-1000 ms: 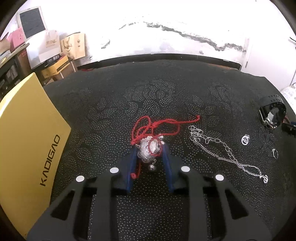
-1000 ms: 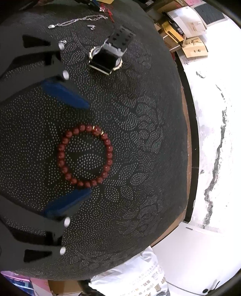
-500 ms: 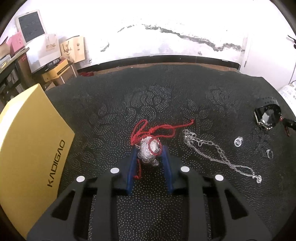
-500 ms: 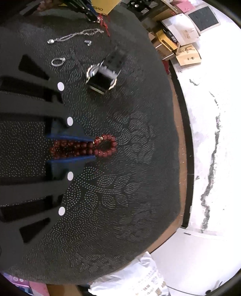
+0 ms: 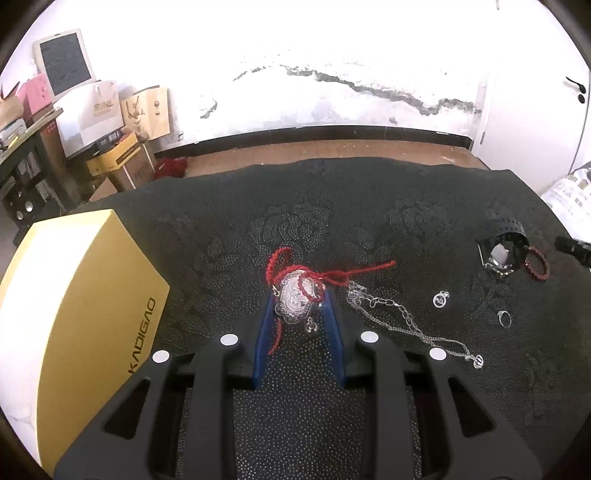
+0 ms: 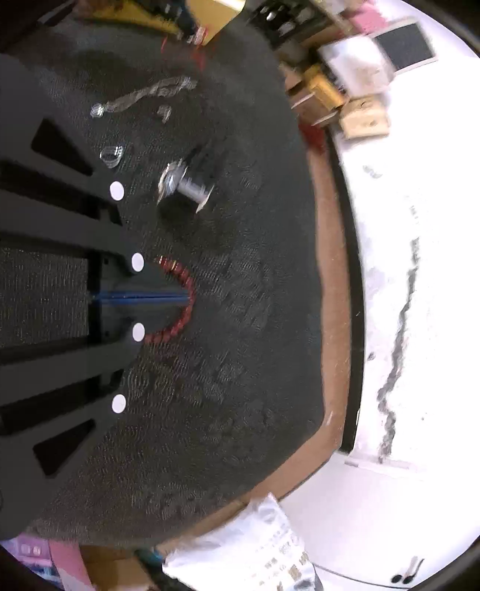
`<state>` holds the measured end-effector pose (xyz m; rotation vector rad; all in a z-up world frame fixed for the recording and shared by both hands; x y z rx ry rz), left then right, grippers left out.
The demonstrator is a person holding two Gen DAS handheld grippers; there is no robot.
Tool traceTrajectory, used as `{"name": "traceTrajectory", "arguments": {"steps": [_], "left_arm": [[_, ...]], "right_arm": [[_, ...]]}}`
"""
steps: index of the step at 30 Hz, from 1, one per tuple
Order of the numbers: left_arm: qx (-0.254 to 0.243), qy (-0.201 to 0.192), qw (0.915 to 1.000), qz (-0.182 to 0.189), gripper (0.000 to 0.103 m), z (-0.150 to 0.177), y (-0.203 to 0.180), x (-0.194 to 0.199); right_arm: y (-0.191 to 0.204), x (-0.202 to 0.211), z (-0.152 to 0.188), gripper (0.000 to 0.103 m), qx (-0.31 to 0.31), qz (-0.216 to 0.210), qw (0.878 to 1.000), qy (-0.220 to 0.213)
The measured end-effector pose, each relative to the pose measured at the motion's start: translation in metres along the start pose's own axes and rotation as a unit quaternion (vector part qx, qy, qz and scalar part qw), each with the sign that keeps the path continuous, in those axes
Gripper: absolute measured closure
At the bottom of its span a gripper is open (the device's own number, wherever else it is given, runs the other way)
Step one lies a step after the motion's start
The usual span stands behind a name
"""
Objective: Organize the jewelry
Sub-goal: 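Lift the pendant and bracelet and carry both toward the white box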
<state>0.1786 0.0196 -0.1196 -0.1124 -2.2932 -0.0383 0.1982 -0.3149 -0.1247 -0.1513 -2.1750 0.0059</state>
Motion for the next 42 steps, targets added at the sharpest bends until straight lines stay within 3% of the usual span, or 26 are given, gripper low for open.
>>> {"name": "traceTrajectory", "arguments": {"steps": [2, 4, 5, 6, 11, 14, 16, 19, 20, 22, 23, 24, 30, 37, 42], "left_arm": [[0.0, 0.005, 1.0, -0.001, 0.076, 0.005, 0.001, -0.005], [-0.002, 0.018, 0.9998, -0.003, 0.076, 0.013, 0.002, -0.014], [-0.003, 0.027, 0.9996, -0.001, 0.076, 0.018, 0.002, -0.019], [-0.003, 0.031, 0.9995, -0.001, 0.076, 0.02, 0.003, -0.023], [-0.002, 0.049, 0.9988, 0.006, 0.076, 0.028, 0.005, -0.035], [-0.004, 0.048, 0.9988, 0.005, 0.076, 0.028, 0.008, -0.038], [-0.001, 0.05, 0.9987, 0.005, 0.076, 0.029, 0.009, -0.04], [-0.003, 0.054, 0.9985, 0.006, 0.076, 0.031, 0.007, -0.044], [-0.004, 0.053, 0.9986, 0.006, 0.076, 0.031, 0.006, -0.044], [-0.004, 0.052, 0.9986, 0.007, 0.076, 0.032, 0.004, -0.044], [-0.003, 0.053, 0.9986, 0.008, 0.076, 0.032, 0.004, -0.044], [-0.001, 0.053, 0.9986, 0.009, 0.076, 0.032, 0.004, -0.044], [-0.001, 0.045, 0.999, 0.008, 0.076, 0.025, 0.001, -0.031], [-0.001, 0.023, 0.9997, 0.011, 0.076, 0.004, -0.003, 0.004], [0.004, 0.013, 0.9998, 0.011, 0.076, -0.006, -0.004, 0.036]], "right_arm": [[-0.008, -0.012, 0.009, 0.1, -0.017, 0.006, 1.0, 0.018], [-0.011, -0.022, 0.016, 0.06, -0.018, 0.008, 0.999, 0.031], [-0.012, -0.023, 0.016, 0.015, -0.022, 0.008, 0.999, 0.025], [-0.015, -0.023, 0.015, 0.012, -0.027, 0.016, 0.999, 0.015], [-0.015, -0.024, 0.009, 0.012, -0.03, 0.011, 0.999, 0.008], [-0.022, -0.035, 0.008, 0.014, -0.006, 0.052, 0.999, 0.012], [-0.028, -0.047, 0.016, 0.019, -0.018, 0.045, 0.998, 0.042], [-0.027, -0.052, 0.02, 0.019, -0.015, 0.035, 0.998, 0.04], [-0.025, -0.052, 0.021, 0.026, -0.013, 0.027, 0.999, 0.039], [-0.014, -0.047, 0.021, 0.054, 0.005, 0.013, 0.999, 0.036], [-0.009, -0.046, 0.02, 0.091, 0.012, 0.012, 0.999, 0.039], [-0.007, -0.046, 0.021, 0.095, 0.013, 0.015, 0.999, 0.043], [-0.01, -0.035, 0.016, 0.095, -0.003, 0.007, 0.999, 0.033], [-0.004, 0.022, -0.013, 0.095, -0.009, -0.007, 1.0, -0.021], [0.008, 0.059, -0.021, 0.095, -0.006, -0.021, 0.999, -0.036]]}}
Point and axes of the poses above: each gripper's, at about its wrist camera, not at the fingertips, and x roughly against the way its jaws point, y to its left, z to its underside, the point moved 10 cm from there along -x, roughly the way its jaws point, and after that the axes turned 6 degrees about z, right-handed, at the moved point
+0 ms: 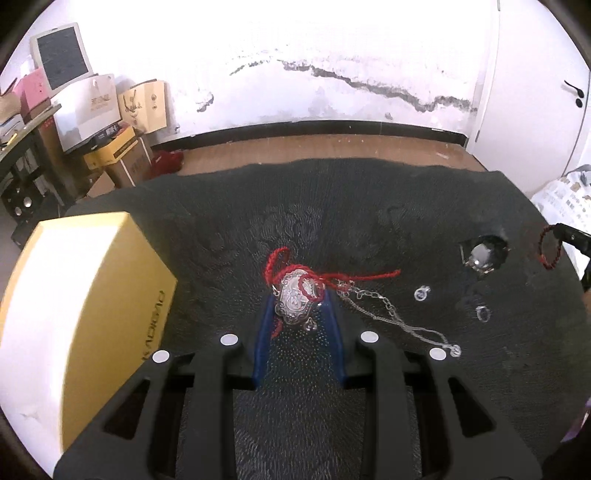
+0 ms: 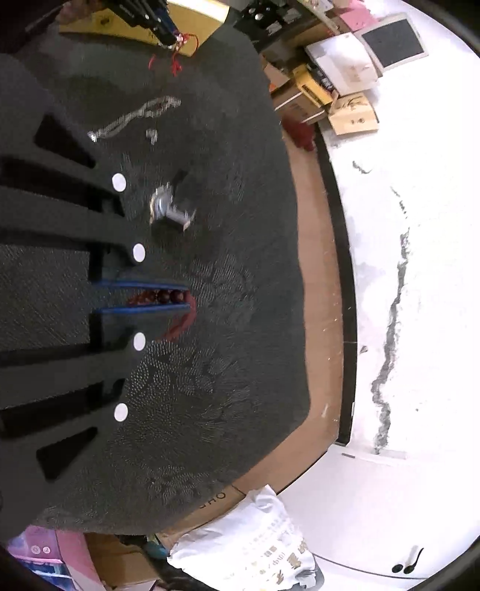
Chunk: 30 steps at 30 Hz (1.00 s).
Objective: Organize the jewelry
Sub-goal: 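Lift the pendant and bracelet and carry both toward the white box, then lower both items into the white box and open both tools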
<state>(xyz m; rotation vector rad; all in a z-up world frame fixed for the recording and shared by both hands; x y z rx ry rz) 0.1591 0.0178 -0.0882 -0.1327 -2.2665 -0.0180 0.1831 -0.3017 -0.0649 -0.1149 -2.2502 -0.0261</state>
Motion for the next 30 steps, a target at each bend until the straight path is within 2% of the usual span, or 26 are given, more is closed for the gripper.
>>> {"name": "traceTrajectory", "arguments": {"steps": [4, 8, 13, 17, 25, 30], "left_arm": [[0.002, -0.009, 0.9999, -0.006, 0.076, -0.008, 0.007, 0.029], [0.01, -0.015, 0.9998, -0.006, 0.076, -0.016, 0.021, 0.066], [0.03, -0.035, 0.9986, -0.026, 0.076, -0.031, 0.062, 0.125], [0.05, -0.043, 0.9968, -0.045, 0.076, -0.032, 0.103, 0.17], [0.083, -0.039, 0.9913, -0.094, 0.076, -0.005, 0.2, 0.239], [0.099, -0.033, 0.9878, -0.116, 0.076, 0.015, 0.244, 0.251]], "right_arm": [[0.028, 0.03, -0.005, 0.095, 0.014, -0.016, 1.0, -0.013], [0.073, 0.068, -0.014, 0.095, 0.029, -0.05, 0.998, -0.027], [0.153, 0.122, -0.019, 0.095, 0.072, -0.097, 0.992, -0.045], [0.236, 0.167, -0.017, 0.095, 0.116, -0.14, 0.982, -0.056], [0.392, 0.227, -0.001, 0.095, 0.177, -0.218, 0.958, -0.049], [0.464, 0.236, 0.009, 0.095, 0.204, -0.241, 0.948, -0.035]]}}
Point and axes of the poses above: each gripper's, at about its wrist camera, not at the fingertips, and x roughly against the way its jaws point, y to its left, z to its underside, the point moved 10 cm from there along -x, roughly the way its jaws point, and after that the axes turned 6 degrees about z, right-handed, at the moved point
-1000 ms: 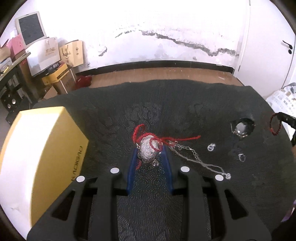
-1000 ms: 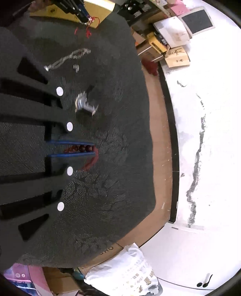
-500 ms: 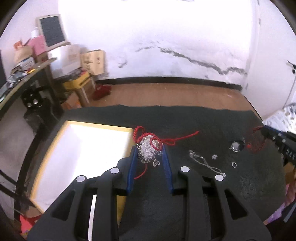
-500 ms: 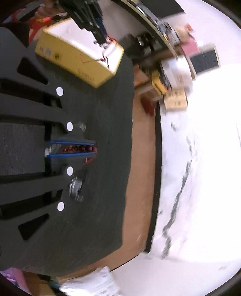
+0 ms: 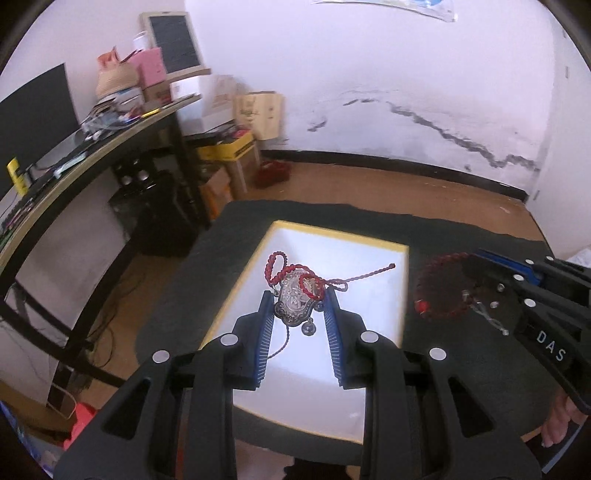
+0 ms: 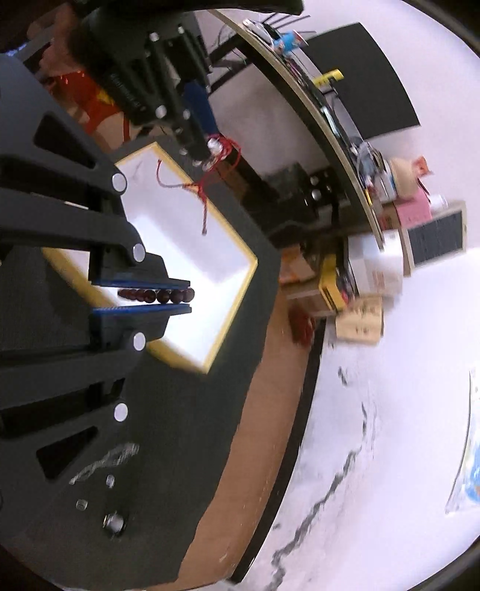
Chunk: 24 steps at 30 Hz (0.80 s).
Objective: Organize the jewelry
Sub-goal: 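Lower both items into the white box and open both tools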
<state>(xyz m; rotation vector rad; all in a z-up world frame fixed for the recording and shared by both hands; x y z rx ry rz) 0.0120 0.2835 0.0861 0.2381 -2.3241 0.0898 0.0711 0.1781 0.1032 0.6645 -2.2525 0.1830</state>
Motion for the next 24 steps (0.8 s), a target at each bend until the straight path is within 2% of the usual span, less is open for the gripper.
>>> {"name": "traceTrajectory", "arguments": {"steps": [5, 10, 17, 24], "left_arm": [[0.014, 0.023, 0.9996, -0.013, 0.076, 0.019, 0.032, -0.03], [0.038, 0.055, 0.9978, -0.001, 0.076, 0.038, 0.045, -0.075], [0.051, 0.107, 0.9929, 0.003, 0.076, 0.078, 0.052, -0.142], [0.044, 0.134, 0.99, -0.005, 0.076, 0.098, 0.058, -0.172]], "right_arm": [[0.034, -0.046, 0.002, 0.095, 0.008, -0.012, 0.999, 0.038], [0.045, -0.099, 0.02, 0.095, 0.006, -0.01, 0.997, 0.08], [0.041, -0.165, 0.053, 0.095, 0.012, 0.005, 0.991, 0.13], [0.026, -0.203, 0.072, 0.095, 0.011, 0.016, 0.987, 0.159]]}}
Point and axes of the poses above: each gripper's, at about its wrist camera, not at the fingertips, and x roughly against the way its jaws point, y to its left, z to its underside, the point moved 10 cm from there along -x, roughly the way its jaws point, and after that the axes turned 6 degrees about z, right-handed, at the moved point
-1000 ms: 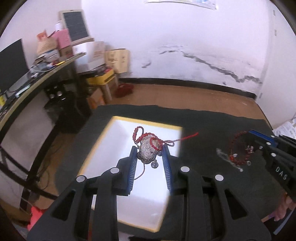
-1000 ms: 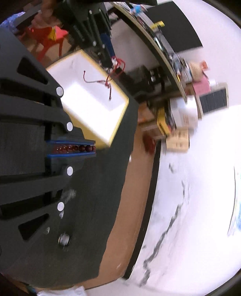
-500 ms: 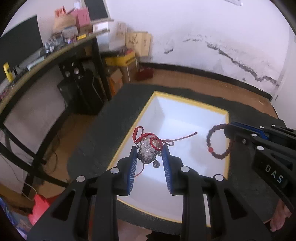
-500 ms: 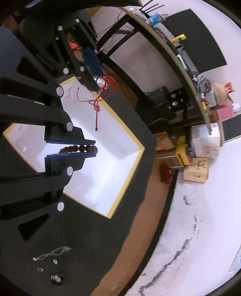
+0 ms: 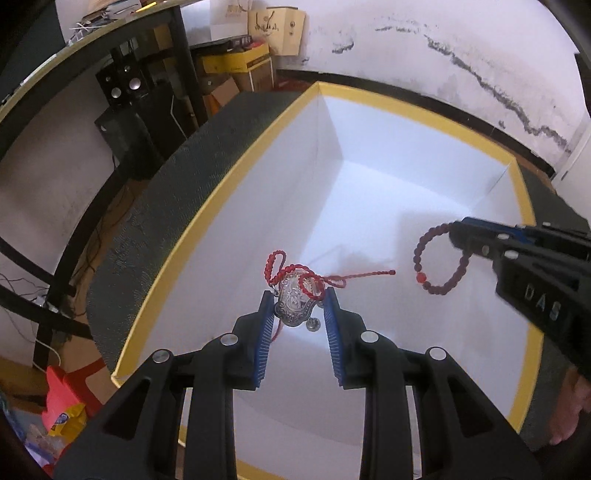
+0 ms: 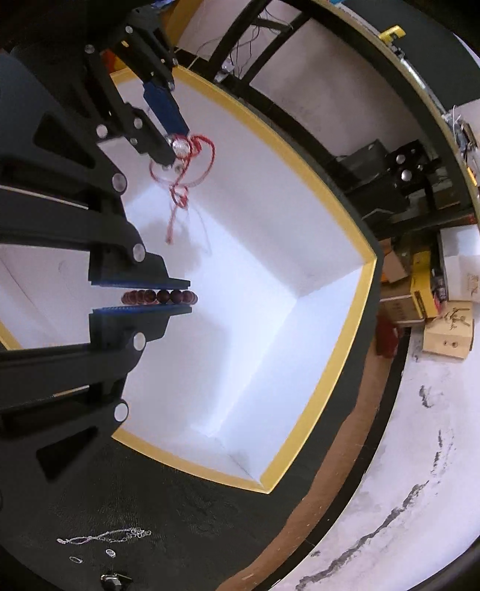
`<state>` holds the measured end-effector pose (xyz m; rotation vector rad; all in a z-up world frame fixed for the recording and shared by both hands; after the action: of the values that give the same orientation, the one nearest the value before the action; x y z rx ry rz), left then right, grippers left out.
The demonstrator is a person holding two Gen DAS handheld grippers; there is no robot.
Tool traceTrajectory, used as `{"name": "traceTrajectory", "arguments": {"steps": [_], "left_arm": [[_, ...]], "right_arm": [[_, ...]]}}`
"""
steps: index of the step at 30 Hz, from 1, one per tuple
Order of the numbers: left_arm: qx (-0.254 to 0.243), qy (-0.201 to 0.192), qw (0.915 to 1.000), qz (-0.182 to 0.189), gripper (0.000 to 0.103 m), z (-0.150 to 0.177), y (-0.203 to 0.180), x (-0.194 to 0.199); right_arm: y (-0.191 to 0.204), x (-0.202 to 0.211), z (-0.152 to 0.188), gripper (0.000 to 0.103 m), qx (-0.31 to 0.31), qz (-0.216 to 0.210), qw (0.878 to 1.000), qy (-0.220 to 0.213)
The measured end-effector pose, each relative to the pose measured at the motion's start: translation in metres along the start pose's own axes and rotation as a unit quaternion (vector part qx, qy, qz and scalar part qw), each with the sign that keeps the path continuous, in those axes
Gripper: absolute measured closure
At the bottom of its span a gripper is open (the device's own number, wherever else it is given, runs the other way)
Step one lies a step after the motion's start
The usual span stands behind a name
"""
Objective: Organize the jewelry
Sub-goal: 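Lower both items into the white box and open both tools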
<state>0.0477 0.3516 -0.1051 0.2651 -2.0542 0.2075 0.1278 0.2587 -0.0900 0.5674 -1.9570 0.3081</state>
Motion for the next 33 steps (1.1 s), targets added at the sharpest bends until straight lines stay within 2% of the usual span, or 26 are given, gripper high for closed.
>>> {"name": "traceTrajectory", "arguments": {"steps": [20, 21, 22, 23, 24, 26, 33], "left_arm": [[-0.006, 0.01, 0.9999, 0.0, 0.076, 0.003, -0.009, -0.01], [-0.005, 0.011, 0.9999, -0.004, 0.069, 0.002, -0.008, -0.01], [-0.003, 0.011, 0.9999, -0.006, 0.056, 0.002, -0.007, -0.01], [0.003, 0.008, 0.9999, -0.009, 0.021, 0.002, -0.005, -0.007], [0.007, 0.0, 0.9999, -0.011, 0.007, 0.0, -0.005, -0.004], [0.004, -0.022, 0.9996, -0.017, 0.007, -0.004, -0.006, 0.005], [0.0, -0.028, 0.9996, 0.001, 0.007, -0.007, -0.02, 0.022]], "right_arm": [[-0.004, -0.004, -0.005, 0.095, -0.002, 0.004, 1.0, 0.003], [-0.005, -0.003, -0.008, 0.084, -0.005, 0.005, 1.0, 0.0], [-0.007, -0.001, -0.01, 0.063, -0.01, 0.008, 1.0, -0.001], [-0.007, 0.003, -0.014, 0.009, -0.017, -0.002, 1.0, -0.012], [-0.007, 0.008, -0.018, 0.007, -0.021, -0.008, 0.999, -0.026], [-0.008, 0.014, -0.022, 0.007, -0.019, -0.009, 0.999, -0.03], [-0.02, 0.034, -0.026, 0.007, -0.027, 0.002, 0.999, -0.044]]}}
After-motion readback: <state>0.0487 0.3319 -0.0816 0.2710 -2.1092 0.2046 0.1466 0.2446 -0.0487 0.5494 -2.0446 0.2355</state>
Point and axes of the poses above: each gripper's, at about its wrist camera, not at the fingertips, and x roughly against the way its jaws point, y to its left, z to its underside, the point moved 10 cm from there along -x, roughly the way its jaws point, and after that the axes turned 6 degrees about z, right-handed, at the moved point
